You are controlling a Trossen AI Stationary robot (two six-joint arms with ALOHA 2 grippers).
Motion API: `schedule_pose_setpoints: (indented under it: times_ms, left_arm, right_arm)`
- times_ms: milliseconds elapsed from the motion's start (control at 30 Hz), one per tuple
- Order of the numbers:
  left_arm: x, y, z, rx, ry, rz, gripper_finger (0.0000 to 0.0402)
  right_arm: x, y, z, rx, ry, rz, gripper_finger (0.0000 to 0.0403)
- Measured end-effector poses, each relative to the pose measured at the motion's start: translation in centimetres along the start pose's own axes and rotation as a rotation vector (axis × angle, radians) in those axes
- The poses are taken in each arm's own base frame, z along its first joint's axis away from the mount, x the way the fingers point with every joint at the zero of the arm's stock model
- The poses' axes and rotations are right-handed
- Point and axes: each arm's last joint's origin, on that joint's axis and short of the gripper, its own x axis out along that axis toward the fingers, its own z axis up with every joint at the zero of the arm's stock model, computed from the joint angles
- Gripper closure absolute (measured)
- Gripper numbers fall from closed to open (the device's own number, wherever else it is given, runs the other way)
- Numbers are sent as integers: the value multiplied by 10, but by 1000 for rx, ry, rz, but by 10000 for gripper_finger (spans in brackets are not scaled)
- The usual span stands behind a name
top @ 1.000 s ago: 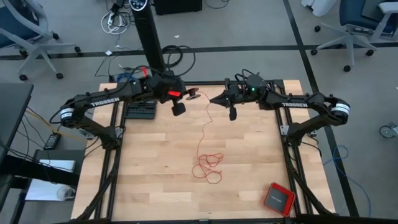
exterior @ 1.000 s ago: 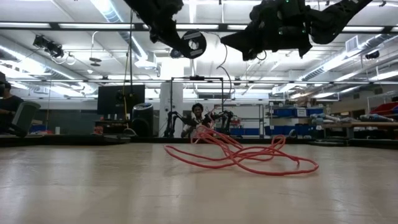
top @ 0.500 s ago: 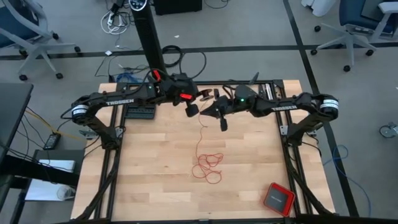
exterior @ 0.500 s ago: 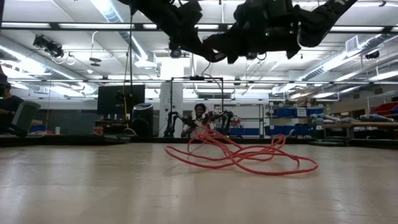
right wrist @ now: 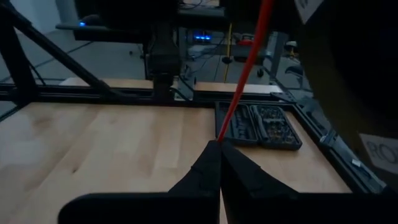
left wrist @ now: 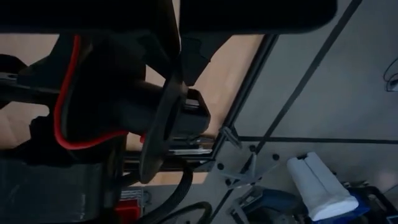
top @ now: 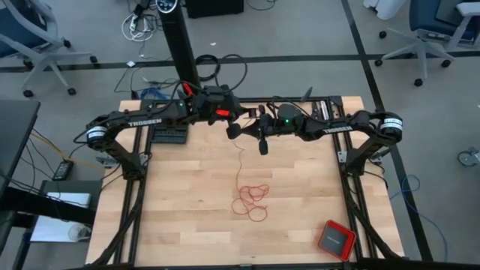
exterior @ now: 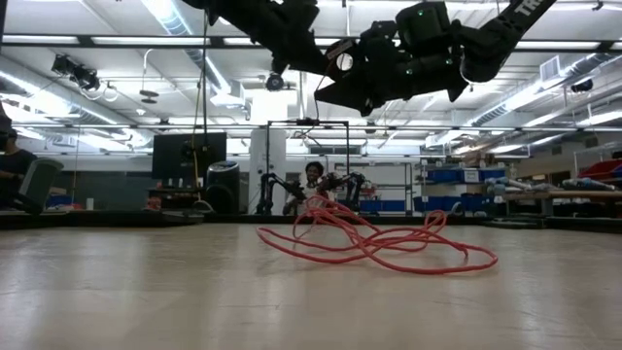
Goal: Coil cords
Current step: Coil the red wire onto the spool
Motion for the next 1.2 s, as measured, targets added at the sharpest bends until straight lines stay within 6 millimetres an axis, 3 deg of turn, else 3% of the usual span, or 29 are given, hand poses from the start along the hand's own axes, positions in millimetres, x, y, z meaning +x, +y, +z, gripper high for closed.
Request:
schedule_pose_setpoints:
  times_ms: [233, 433, 833, 1067, 1200]
  left_arm:
    - [0, 0, -2, 10, 25, 0, 401]
    - [-4, 0, -5, 8, 9, 27, 401]
    - [-10, -9, -38, -13, -235, 53, 401]
    - [-5, -13, -64, -15, -173, 83, 401]
    - [-4, -14, -76, -17, -128, 98, 401]
  right_arm:
    - [0, 0, -2, -35, 16, -10, 403]
    - [-3, 7, -9, -132, 42, -124, 403]
    - [-4, 15, -14, -117, 55, -79, 403]
    - [-10, 11, -12, -90, 93, -108, 395]
    - [-20, 2, -18, -68, 218, -187, 374]
